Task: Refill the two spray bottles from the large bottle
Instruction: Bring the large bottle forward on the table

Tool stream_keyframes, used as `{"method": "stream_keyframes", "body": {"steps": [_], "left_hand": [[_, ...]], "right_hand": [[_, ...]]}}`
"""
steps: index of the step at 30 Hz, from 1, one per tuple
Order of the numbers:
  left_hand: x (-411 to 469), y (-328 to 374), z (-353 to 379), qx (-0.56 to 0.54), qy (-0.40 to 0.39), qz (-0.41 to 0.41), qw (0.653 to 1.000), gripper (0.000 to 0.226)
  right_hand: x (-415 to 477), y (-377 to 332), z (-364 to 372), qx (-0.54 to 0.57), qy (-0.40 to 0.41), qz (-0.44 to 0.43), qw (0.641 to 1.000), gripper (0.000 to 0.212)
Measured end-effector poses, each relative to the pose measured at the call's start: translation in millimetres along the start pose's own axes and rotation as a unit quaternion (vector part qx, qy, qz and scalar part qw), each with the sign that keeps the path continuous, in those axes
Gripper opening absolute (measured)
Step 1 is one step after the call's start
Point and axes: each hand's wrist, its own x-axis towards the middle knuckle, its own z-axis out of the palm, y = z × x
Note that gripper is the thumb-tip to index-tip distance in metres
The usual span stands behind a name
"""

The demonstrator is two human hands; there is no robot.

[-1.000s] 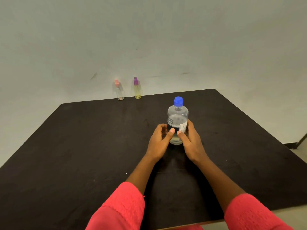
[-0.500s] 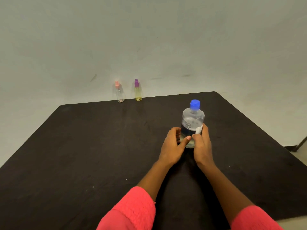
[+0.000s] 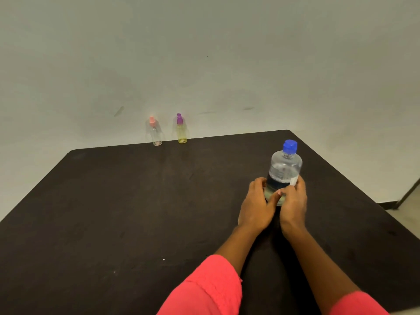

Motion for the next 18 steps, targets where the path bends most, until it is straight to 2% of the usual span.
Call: {"method": "stream_keyframes", "body": {"steps": [3, 5, 6, 8, 10, 13, 15, 18], "left_hand": [[1.7, -7.9, -0.6, -0.059, 0.000, 0.001, 0.998, 0.055], [3.7, -11.9, -8.1, -0.130, 0.033, -0.020, 0.991, 0.055], [5.9, -14.8, -14.6, -0.156, 0.061, -0.029, 0.985, 0.053], [12.0, -24.4, -32.1, -0.170, 0.120, -0.047, 0.977, 0.050], [18.4, -36.9, -54.4, -0.168, 0.179, -0.057, 0.968, 0.048], [24.8, -55.2, -88.7, -0.168, 0.239, -0.071, 0.954, 0.048], [30.1, -64.8, -105.9, -0.175, 0.250, -0.072, 0.950, 0.050], [42.6, -73.5, -117.9, -0.189, 0.253, -0.074, 0.946, 0.051]], "right_hand": [[-18.3, -0.2, 7.9, -0.008, 0.126, -0.033, 0.991, 0.068], [-35.7, 0.1, 16.0, -0.018, 0.190, -0.074, 0.979, 0.063], [-45.7, 0.0, 21.4, -0.022, 0.198, -0.088, 0.976, 0.060], [-63.8, 2.1, 33.9, -0.033, 0.150, -0.109, 0.982, 0.049], [-74.5, 7.0, 47.9, -0.044, 0.026, -0.110, 0.993, 0.037], [-70.3, 13.0, 71.2, -0.092, -0.139, -0.086, 0.982, 0.031], [-57.0, 12.8, 89.4, -0.091, -0.174, -0.047, 0.979, 0.031], [-30.9, 14.1, 118.3, -0.074, -0.184, 0.003, 0.980, 0.033]]}}
